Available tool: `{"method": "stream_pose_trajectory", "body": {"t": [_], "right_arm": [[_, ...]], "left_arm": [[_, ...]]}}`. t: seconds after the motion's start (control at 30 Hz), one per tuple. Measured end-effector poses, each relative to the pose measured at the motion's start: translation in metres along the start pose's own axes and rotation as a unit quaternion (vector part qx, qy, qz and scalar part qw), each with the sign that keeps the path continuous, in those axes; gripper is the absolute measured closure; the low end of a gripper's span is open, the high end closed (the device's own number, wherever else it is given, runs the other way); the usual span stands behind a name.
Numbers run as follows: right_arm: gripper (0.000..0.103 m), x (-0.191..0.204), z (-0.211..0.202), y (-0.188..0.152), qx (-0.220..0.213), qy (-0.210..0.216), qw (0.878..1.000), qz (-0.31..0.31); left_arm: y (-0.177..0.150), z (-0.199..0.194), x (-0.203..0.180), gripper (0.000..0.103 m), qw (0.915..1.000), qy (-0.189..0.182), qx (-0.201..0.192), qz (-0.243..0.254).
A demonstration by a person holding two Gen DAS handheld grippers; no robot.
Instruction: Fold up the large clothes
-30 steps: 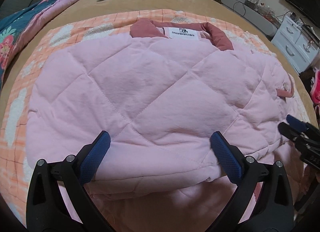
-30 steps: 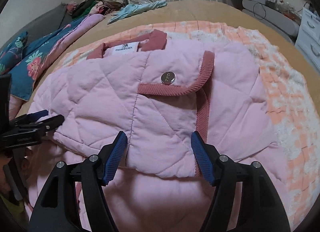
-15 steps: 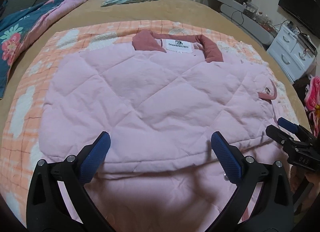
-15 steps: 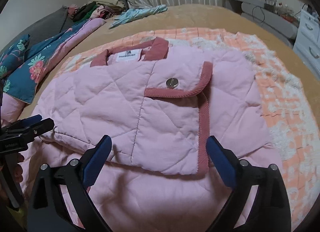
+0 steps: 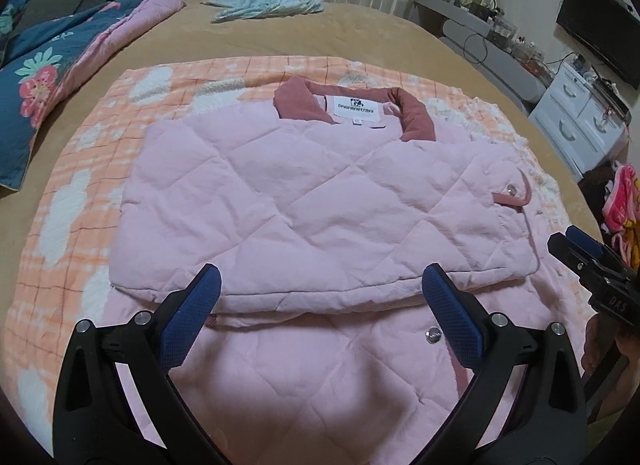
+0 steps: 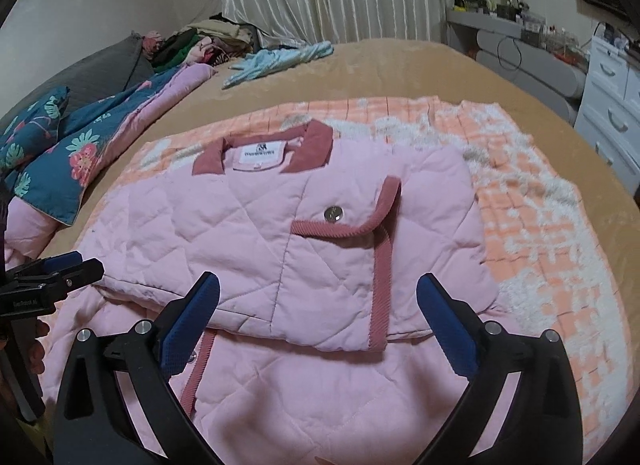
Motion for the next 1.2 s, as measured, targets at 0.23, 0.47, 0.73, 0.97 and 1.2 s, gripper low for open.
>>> {"method": "stream_pose_trajectory", "body": {"t": [0.23,0.47,0.73,0.97,1.2], "right_arm": [[0.004,-0.006,-0.027,0.007,-0.029,-0.021,0.999,-0.009],[0.004,-0.006,-0.056,0.012,-0.058,-0.024,0.998,-0.011],[0.004,0.002,-0.094,0.016,-0.093,-0.024,0.995,-0.011],[0.004,0.013,-0.116,0.012,-0.106,-0.016,0.994,-0.011],[0.004,0.029,-0.136,0.005,-0.111,-0.011,0.994,-0.019]], "left_arm": [[0.0,-0.022,-0.004,0.009,0.9999,-0.006,-0.016,0.002],[0.0,-0.05,-0.01,0.009,0.9992,-0.01,-0.038,0.005],[-0.002,-0.081,-0.016,0.009,0.9981,-0.016,-0.058,0.01],[-0.007,-0.111,-0.017,0.009,0.9967,-0.021,-0.077,0.01],[-0.017,-0.128,-0.013,0.009,0.9962,-0.022,-0.084,0.007]]}}
Point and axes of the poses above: each gripper's, at about its wrist camera, not at the fingertips, and z roughly the way its jaws point, x to its left, y to its top, the point moved 6 cm from there along z, roughly the way its jaws point, and after that the axes turned 13 degrees about -z, right-handed, at the moved point
